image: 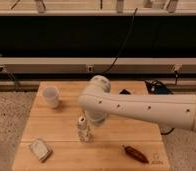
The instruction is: Knock the bottle over
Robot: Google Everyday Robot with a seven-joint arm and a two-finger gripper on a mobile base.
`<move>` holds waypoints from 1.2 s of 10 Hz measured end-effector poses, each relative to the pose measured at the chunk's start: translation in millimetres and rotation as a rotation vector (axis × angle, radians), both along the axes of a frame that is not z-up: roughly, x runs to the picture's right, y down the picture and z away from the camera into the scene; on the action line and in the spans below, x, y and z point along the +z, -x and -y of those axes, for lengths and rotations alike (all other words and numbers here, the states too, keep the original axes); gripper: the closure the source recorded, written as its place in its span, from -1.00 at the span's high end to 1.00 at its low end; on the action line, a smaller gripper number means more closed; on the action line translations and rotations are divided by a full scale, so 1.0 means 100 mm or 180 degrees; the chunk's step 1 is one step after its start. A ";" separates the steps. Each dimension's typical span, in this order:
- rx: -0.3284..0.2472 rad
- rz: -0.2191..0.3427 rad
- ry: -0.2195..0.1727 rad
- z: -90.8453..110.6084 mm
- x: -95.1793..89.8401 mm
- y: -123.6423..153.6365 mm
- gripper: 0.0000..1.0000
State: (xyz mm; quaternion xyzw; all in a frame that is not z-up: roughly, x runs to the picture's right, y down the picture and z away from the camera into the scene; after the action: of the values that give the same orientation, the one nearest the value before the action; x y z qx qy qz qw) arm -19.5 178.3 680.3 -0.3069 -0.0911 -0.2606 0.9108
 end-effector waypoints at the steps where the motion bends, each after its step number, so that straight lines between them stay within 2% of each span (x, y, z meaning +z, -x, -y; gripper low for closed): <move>1: -0.0063 0.0050 0.0013 -0.01 0.00 0.13 -0.99; 5: -0.0165 0.0191 0.0020 -0.01 -0.03 0.40 -0.99; 8: -0.0222 0.0276 0.0031 -0.02 -0.06 0.43 -0.99; 12: -0.0280 0.0373 0.0036 -0.02 -0.07 0.61 -0.99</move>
State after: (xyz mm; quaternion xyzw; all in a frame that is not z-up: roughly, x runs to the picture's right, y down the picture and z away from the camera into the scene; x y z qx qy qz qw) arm -80.1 180.7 673.4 -0.2999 -0.1322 -0.3174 0.8899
